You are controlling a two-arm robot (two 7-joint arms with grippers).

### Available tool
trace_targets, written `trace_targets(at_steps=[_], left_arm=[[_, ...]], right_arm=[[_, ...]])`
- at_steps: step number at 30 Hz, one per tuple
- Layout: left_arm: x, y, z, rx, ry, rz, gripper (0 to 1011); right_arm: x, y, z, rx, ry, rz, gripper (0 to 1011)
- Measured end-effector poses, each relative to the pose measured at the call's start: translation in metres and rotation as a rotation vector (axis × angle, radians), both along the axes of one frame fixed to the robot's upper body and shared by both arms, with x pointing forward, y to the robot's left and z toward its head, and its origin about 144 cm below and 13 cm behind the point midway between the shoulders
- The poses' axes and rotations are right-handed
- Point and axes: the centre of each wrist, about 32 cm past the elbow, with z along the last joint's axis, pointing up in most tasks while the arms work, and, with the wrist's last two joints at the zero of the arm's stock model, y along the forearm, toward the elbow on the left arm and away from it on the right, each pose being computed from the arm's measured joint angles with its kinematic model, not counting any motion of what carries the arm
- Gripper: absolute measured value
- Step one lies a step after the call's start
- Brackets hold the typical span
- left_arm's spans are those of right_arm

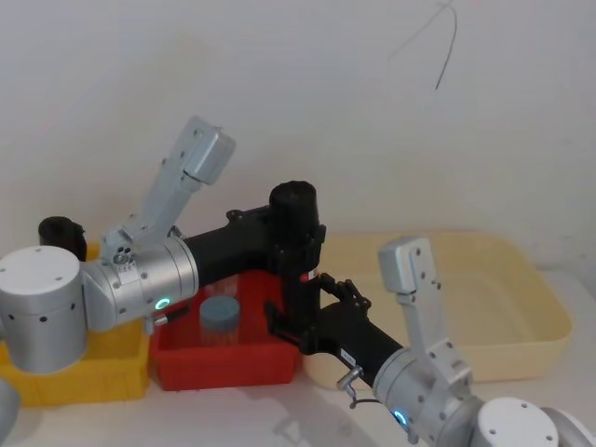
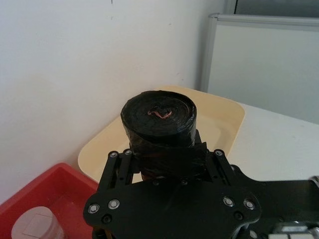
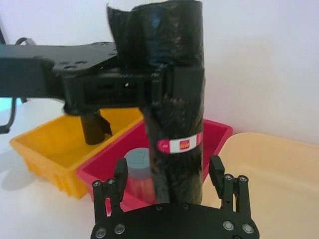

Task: Pick up the garbage bag with the one hand and transfer it to the other hand.

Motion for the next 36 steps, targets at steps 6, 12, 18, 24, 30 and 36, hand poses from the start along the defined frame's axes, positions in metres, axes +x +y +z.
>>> trace_targets(at_steps=[6, 12, 18, 24, 30, 36], left_arm=[[0.000, 0.002, -0.002, 0.011, 0.016, -0.014, 527], [-0.001, 0.002, -0.003, 0.017, 0.024, -0.022, 527], [-0.001, 0.002, -0.003, 0.021, 0.029, -0.028, 527], [-0.001, 0.003, -0.003, 0.023, 0.032, -0.032, 527], [-0.001, 0.003, -0.003, 0.024, 0.034, -0.034, 527], [-0.001, 0.003, -0.003, 0.025, 0.035, -0.034, 527]], right_arm=[[0.007, 0.002, 0.001, 0.010, -0.002, -0.023, 1000], [0.011, 0.003, 0.002, 0.016, -0.002, -0.031, 983], [0.013, 0.004, 0.002, 0.021, -0.002, -0.037, 865], [0.015, 0.004, 0.003, 0.024, -0.002, -0.042, 687], [0.016, 0.004, 0.003, 0.025, -0.002, -0.044, 529], [0.016, 0.004, 0.003, 0.026, -0.001, -0.045, 510]])
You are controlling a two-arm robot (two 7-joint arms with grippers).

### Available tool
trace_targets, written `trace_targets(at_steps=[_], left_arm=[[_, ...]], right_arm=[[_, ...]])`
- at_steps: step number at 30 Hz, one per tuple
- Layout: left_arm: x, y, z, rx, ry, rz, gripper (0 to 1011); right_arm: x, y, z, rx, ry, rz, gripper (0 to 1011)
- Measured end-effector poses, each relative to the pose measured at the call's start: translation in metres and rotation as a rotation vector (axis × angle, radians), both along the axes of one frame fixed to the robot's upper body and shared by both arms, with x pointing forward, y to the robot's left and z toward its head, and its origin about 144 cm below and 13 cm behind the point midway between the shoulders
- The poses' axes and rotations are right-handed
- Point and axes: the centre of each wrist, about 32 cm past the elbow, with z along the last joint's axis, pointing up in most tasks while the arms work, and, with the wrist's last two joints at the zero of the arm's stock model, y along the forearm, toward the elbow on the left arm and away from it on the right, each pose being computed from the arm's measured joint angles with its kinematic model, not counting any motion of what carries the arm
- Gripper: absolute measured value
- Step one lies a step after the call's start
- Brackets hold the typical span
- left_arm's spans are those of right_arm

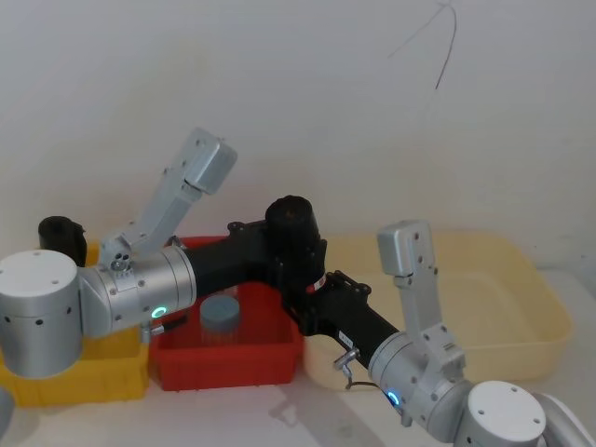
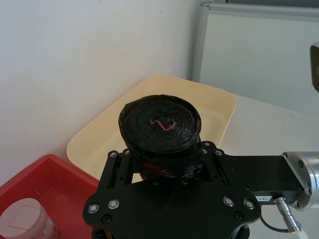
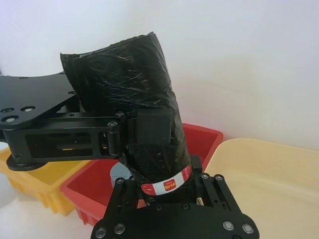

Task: Pick up the garbage bag with the one hand and transfer it to the other hand.

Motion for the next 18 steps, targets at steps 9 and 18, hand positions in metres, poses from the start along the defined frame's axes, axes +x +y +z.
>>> trace_targets(at_steps=[9, 18], left_arm=[[-0.0001, 0.0001, -0.0003, 0.001, 0.002, -0.002, 686], [-0.0013, 0.0029, 0.0002, 0.004, 0.015, 0.001, 945]], right_arm=[[0.0004, 0.0001, 0.0003, 0.002, -0.003, -0.005, 506], [0.0037, 0.0002, 0.0019, 0.013, -0.012, -0.063, 506]])
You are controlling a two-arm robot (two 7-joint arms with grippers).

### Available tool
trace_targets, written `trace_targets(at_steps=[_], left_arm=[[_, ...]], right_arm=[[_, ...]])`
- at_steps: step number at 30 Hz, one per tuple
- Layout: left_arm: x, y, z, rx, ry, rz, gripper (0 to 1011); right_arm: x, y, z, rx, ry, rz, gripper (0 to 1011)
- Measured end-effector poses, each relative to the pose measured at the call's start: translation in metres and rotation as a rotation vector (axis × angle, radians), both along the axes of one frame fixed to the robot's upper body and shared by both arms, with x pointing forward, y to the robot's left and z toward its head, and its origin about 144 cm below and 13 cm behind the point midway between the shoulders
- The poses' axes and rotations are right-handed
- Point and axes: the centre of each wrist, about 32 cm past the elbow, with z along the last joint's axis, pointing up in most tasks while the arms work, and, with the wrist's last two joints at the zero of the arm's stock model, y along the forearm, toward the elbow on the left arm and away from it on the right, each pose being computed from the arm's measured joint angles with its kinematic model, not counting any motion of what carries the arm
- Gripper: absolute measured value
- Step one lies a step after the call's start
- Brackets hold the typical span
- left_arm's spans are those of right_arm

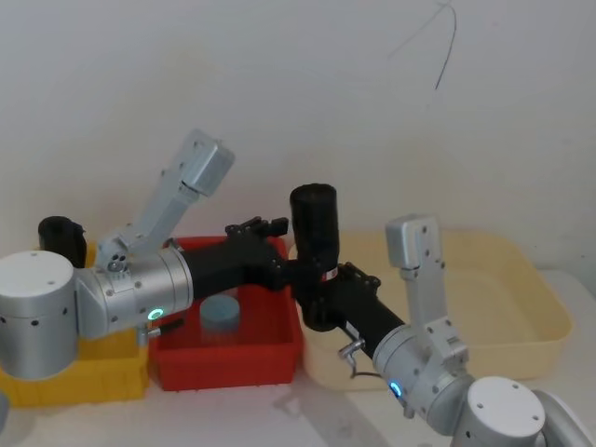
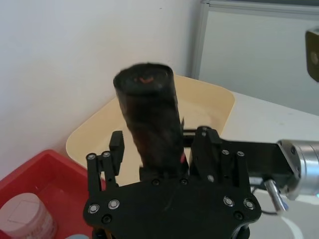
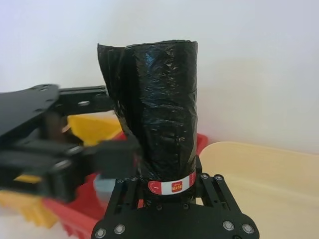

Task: Pick up the garbage bag with the one hand and transfer it to the other hand.

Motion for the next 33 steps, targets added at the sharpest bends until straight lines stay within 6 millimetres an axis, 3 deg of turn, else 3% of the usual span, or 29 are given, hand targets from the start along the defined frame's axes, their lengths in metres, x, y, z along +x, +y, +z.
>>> trace_targets(at_steps=[3, 24, 33], left_arm=[[-0.001, 0.002, 0.001, -0.004, 0.006, 0.002, 1001], [-0.024, 0.053, 0.008, -0.106, 0.050, 0.107, 1001], [-0.032, 0.068, 0.009, -0.125, 0.056, 0.151, 1001]], right_arm=[[0.002, -0.001, 0.002, 0.004, -0.003, -0.018, 506], [0.023, -0.019, 0.011, 0.002, 0.006, -0.167, 507], [0.027, -0.024, 0.011, -0.008, 0.008, -0.196, 745]])
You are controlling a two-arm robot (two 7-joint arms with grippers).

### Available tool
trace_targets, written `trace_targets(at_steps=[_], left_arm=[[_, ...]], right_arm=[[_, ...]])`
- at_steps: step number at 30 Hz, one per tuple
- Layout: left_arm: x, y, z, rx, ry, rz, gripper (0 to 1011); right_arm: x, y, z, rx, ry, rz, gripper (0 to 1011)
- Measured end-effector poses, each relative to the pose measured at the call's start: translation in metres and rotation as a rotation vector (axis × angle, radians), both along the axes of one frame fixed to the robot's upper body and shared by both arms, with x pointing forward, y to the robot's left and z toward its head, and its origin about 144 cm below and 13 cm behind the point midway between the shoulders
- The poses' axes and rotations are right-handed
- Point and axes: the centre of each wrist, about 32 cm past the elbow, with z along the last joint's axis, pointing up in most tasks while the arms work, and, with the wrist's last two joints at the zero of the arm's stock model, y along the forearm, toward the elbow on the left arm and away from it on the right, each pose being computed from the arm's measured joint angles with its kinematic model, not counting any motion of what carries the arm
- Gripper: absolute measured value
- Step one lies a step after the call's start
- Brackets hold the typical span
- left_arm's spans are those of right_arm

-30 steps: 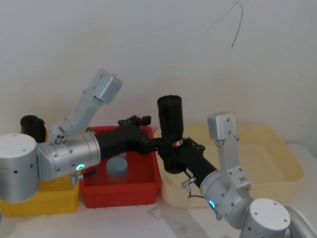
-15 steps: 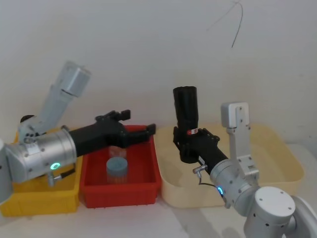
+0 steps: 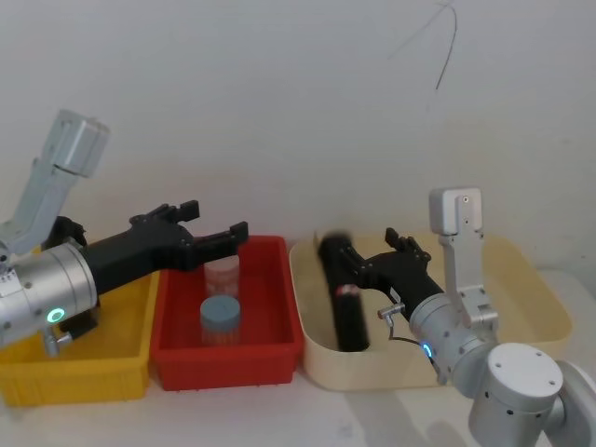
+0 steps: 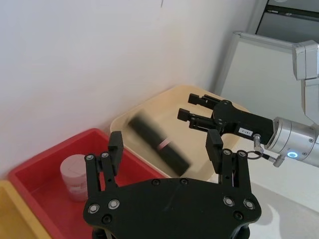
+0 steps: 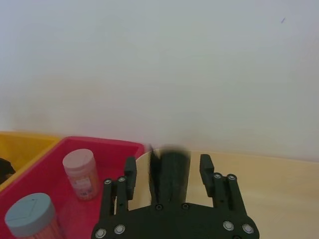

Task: Pick up the garbage bag with the one hand and transfer it to the other hand.

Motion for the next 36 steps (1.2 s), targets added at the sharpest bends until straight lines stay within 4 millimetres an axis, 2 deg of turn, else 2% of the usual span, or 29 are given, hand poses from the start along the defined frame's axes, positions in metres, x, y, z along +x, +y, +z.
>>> trace_targets(at_steps=[2, 3, 9, 24, 36], left_arm=[[-0.002, 0.003, 0.000, -0.004, 0.001, 0.010, 1001], [-0.002, 0.004, 0.000, -0.004, 0.002, 0.012, 1001], [-0.004, 0.009, 0.001, -0.009, 0.003, 0.025, 1001], [-0.007, 0.013, 0.001, -0.014, 0.005, 0.039, 1001], [-0.008, 0.014, 0.001, -0.016, 0.006, 0.043, 1001]], right_arm=[[0.001, -0.001, 0.000, -0.002, 0.001, -0.005, 844], [0.001, -0.001, 0.000, -0.003, 0.001, -0.008, 844], [0.002, -0.003, -0.001, -0.006, 0.003, -0.014, 998], [0.000, -0.002, -0.002, -0.020, 0.015, 0.006, 1001], [-0.004, 0.023, 0.001, -0.096, 0.076, 0.142, 1001]])
